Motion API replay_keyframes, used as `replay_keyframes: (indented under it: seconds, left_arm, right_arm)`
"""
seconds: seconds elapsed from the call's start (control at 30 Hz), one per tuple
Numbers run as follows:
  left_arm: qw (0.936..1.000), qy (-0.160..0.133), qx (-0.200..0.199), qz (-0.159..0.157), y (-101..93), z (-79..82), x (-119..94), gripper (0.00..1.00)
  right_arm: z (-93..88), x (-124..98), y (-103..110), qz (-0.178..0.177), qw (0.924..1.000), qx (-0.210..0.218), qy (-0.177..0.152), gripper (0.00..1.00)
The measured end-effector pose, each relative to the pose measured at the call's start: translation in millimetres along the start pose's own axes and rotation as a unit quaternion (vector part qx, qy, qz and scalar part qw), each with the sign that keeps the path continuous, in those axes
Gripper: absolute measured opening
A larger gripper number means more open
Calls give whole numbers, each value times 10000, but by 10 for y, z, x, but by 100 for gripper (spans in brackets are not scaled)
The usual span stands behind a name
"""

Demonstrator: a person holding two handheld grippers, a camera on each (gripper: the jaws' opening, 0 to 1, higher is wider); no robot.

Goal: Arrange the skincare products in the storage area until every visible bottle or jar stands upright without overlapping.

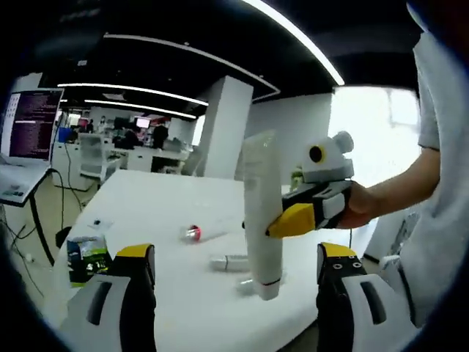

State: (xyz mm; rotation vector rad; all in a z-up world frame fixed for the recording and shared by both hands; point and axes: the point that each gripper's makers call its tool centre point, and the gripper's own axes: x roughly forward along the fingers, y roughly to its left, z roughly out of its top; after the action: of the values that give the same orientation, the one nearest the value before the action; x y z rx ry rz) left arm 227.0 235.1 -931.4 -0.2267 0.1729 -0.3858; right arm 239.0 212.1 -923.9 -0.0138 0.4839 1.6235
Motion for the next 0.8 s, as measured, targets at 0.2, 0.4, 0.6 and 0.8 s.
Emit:
replay_keyframes:
  seconds: [0.2, 0.4, 0.6, 0.8]
  left_arm:
    - [9986, 140, -28, -506, -243, -97, 4, 85]
    - [9952, 10, -260, -941, -377, -52, -36, 84]
    - [9910, -48, -556, -1221, -414, -10, -68, 81]
    - [9861, 101, -805, -1452, -456, -70, -77, 78]
  right_arm:
    - [-33, -22, 85, 105, 9999, 33, -13, 18]
    - [80, -38, 205, 212, 9993, 74, -304, 18]
    - [129, -43, 318, 416, 9973, 242, -560, 18]
    - [132, -94, 364, 582, 9960, 310, -598, 18]
